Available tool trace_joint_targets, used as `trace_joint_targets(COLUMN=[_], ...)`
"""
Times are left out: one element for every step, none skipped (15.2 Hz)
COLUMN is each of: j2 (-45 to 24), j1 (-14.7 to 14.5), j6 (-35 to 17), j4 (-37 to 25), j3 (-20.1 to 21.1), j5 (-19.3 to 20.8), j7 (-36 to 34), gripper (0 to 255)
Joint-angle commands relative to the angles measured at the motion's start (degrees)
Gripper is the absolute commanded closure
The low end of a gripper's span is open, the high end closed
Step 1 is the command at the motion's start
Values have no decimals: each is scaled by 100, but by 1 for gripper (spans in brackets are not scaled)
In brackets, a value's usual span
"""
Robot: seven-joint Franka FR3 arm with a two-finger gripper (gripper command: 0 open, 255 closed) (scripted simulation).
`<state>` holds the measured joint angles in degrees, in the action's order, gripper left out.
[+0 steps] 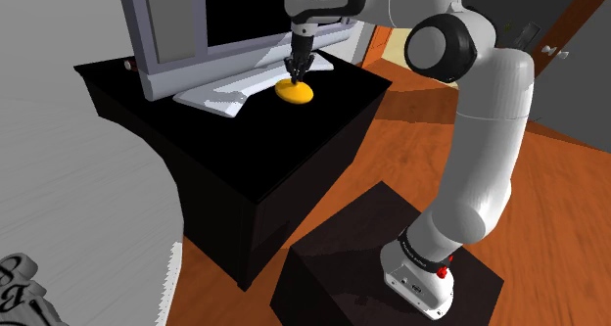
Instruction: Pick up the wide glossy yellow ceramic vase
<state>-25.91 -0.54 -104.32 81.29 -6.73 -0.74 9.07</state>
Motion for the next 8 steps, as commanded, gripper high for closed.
trace_joint_targets(j2=[-5,1,6,10,12,12,13,12], j1=[4,5,7,8,10,12,12,12], j6=[144,218,292,367,443,520,531,532], j4=[-149,-216,-286,-357,-432,-508,-519,-520], j3=[-2,-2,-3,-4,-5,-5,-5,-5], j5=[0,1,1,2,2,2,2,2], j7=[3,4,6,7,8,10,10,10], gripper=[255,255,255,255,255,255,255,255])
